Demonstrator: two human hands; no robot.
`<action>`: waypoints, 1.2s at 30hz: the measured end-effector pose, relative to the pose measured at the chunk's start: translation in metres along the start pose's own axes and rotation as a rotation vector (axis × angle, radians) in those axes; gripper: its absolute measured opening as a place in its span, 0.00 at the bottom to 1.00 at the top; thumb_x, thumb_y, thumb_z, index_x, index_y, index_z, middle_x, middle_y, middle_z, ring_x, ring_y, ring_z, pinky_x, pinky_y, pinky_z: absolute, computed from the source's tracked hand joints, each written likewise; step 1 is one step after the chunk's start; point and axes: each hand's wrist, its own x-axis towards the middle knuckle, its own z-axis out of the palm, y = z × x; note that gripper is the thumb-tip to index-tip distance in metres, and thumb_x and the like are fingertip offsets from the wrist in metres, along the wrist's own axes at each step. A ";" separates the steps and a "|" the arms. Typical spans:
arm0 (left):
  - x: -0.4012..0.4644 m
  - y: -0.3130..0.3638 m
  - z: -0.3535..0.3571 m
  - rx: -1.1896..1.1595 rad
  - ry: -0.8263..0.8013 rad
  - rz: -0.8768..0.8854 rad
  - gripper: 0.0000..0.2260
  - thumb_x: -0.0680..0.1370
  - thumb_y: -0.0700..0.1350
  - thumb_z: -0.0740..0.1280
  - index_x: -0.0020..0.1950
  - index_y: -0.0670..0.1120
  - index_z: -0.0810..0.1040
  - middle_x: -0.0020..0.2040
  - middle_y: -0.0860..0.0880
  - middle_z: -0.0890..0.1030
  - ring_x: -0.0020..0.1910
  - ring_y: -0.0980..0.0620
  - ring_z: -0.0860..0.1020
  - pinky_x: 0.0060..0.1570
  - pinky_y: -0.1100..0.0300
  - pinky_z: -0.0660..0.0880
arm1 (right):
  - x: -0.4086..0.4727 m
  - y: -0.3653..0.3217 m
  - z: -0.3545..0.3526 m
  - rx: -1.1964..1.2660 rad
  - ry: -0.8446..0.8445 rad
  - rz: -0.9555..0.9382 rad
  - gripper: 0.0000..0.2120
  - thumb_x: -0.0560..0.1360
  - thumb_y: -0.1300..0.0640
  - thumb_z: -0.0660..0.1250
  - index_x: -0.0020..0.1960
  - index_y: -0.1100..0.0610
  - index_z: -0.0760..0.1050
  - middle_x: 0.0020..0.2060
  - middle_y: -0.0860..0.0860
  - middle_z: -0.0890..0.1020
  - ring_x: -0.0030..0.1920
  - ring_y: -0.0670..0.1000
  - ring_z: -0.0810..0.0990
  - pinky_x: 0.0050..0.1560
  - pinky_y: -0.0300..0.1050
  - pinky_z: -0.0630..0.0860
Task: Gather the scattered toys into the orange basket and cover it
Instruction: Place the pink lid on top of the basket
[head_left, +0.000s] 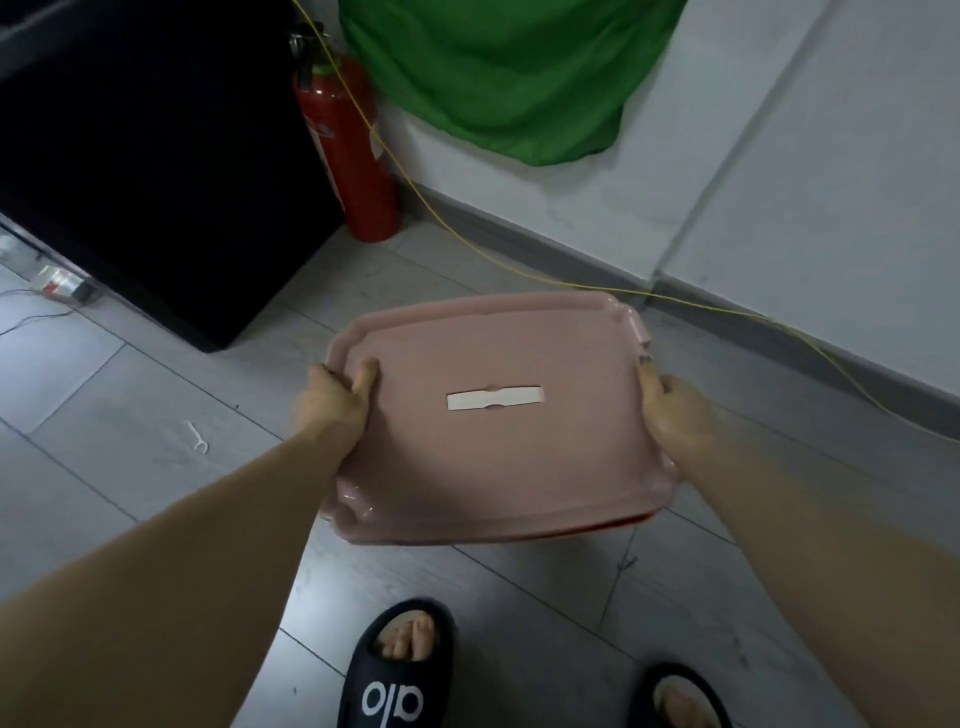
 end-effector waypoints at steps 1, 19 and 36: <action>-0.003 0.000 0.005 0.019 0.009 0.029 0.28 0.79 0.63 0.60 0.65 0.40 0.68 0.62 0.37 0.76 0.60 0.37 0.75 0.59 0.48 0.69 | 0.000 0.006 -0.001 0.002 0.027 -0.012 0.28 0.83 0.45 0.51 0.57 0.66 0.78 0.57 0.67 0.80 0.57 0.65 0.77 0.53 0.51 0.71; 0.001 -0.006 0.007 0.048 0.025 -0.053 0.36 0.78 0.67 0.57 0.68 0.36 0.72 0.63 0.32 0.76 0.62 0.34 0.74 0.63 0.46 0.69 | -0.006 0.002 0.006 -0.024 0.078 -0.015 0.29 0.82 0.43 0.48 0.53 0.62 0.80 0.50 0.61 0.82 0.52 0.62 0.79 0.49 0.50 0.73; -0.125 0.197 0.044 0.402 -0.100 0.328 0.36 0.79 0.66 0.55 0.62 0.32 0.74 0.59 0.27 0.76 0.61 0.30 0.74 0.60 0.45 0.68 | -0.057 0.100 -0.186 0.195 0.219 0.316 0.30 0.82 0.41 0.48 0.55 0.64 0.79 0.54 0.65 0.81 0.57 0.65 0.78 0.57 0.55 0.73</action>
